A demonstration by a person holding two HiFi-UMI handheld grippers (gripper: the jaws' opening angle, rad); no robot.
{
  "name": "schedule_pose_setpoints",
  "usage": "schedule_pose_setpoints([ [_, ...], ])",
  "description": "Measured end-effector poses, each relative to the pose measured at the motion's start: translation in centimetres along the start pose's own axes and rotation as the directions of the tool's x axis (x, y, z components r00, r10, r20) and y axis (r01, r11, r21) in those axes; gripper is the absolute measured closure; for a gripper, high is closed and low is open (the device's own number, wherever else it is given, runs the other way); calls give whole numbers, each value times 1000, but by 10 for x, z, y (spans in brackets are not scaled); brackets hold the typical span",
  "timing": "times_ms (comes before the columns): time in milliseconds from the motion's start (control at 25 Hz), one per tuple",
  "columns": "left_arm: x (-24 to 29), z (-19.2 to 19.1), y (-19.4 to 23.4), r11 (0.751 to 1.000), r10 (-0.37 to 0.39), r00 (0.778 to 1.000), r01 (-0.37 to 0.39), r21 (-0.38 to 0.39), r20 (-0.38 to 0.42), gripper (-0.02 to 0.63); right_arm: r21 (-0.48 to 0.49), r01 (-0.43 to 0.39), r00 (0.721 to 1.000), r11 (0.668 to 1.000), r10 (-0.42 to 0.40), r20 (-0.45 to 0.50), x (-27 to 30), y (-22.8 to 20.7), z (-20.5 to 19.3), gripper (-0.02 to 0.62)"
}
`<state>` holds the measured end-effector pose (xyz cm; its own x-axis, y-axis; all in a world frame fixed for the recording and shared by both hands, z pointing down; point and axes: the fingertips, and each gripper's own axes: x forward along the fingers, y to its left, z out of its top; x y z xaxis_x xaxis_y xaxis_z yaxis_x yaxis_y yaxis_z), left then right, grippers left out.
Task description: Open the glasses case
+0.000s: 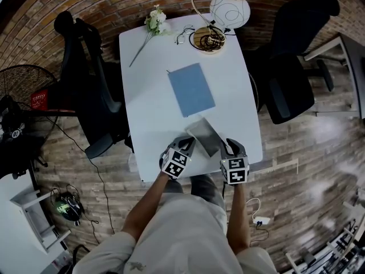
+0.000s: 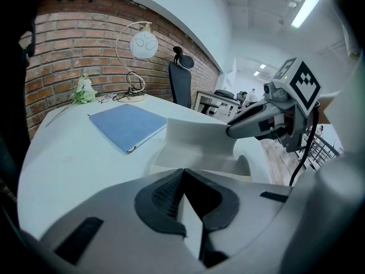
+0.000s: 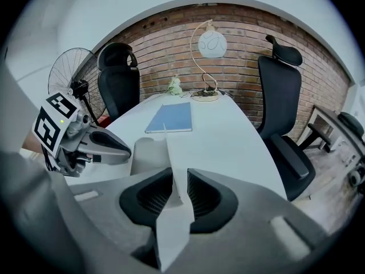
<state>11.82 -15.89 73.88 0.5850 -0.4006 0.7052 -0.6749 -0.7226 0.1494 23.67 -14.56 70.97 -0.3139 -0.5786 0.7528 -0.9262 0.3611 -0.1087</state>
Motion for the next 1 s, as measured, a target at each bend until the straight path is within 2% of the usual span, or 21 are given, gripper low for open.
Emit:
schedule_pose_setpoints([
  [320, 0, -2, 0, 1000, 3, 1000, -3, 2, -3, 603, -36, 47, 999, 998, -47, 8, 0, -5, -4, 509],
  [640, 1, 0, 0, 1000, 4, 1000, -4, 2, 0, 603, -55, 46, 999, 997, -45, 22, -8, 1, 4, 507],
  [840, -1, 2, -1, 1000, 3, 1000, -3, 0, 1, 603, -63, 53, 997, 997, -49, 68, -15, 5, 12, 508],
  [1000, -7, 13, -5, 1000, -1, 999, 1, 12, 39, 603, -72, 66, 993, 995, -58, 107, -24, 10, 20, 508],
])
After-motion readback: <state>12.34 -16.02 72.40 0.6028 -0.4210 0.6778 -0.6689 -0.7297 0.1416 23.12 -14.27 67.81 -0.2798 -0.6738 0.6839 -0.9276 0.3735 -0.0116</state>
